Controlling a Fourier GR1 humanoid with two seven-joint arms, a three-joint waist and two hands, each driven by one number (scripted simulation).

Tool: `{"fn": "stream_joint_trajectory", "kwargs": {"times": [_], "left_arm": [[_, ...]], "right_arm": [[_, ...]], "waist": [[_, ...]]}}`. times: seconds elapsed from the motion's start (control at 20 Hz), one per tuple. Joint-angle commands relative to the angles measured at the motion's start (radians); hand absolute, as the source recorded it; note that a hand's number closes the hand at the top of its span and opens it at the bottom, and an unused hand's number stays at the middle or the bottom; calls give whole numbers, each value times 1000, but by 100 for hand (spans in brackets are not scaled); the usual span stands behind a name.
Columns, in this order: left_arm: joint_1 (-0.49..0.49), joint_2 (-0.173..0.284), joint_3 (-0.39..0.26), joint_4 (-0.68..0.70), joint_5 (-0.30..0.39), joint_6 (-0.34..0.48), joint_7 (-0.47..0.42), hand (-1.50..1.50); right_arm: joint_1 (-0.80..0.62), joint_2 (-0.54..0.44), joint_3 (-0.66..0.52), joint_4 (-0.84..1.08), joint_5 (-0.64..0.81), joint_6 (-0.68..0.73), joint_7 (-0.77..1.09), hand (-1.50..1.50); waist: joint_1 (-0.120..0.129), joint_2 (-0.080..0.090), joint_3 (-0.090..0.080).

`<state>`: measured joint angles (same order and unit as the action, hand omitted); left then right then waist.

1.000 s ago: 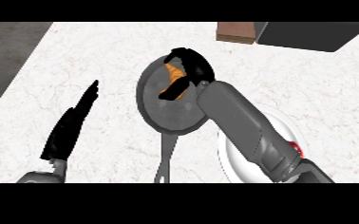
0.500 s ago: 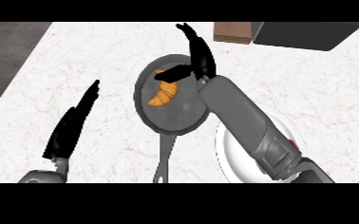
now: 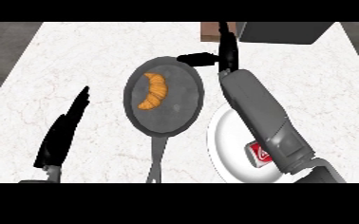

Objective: Pick the croissant from the plate and place it in the pan

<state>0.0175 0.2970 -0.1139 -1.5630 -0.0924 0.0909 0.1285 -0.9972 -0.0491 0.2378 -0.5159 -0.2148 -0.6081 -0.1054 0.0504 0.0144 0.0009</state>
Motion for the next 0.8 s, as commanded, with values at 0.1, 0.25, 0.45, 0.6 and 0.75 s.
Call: {"fn": "stream_joint_trajectory", "kwargs": {"times": [0.1,0.25,0.45,0.6,0.75], "left_arm": [[30,-10,16,-32,-14,13,16,0],[55,32,57,-5,17,-34,-20,0],[-2,-10,45,19,-16,-8,4,0],[54,-20,45,-10,-17,-10,-9,0],[85,18,84,-83,6,-47,18,0]], "right_arm": [[90,-75,-82,52,-13,108,-210,-150],[87,-231,-111,26,-24,214,-188,-150],[191,-296,-130,-8,-23,312,-236,-150],[226,-368,-166,-30,-41,414,-269,-150],[286,-400,-176,-52,-27,450,-276,-150]], "waist": [[-30,-8,0],[-38,-11,-1],[-49,-12,-1],[-44,-12,0],[-45,-15,-1]]}}
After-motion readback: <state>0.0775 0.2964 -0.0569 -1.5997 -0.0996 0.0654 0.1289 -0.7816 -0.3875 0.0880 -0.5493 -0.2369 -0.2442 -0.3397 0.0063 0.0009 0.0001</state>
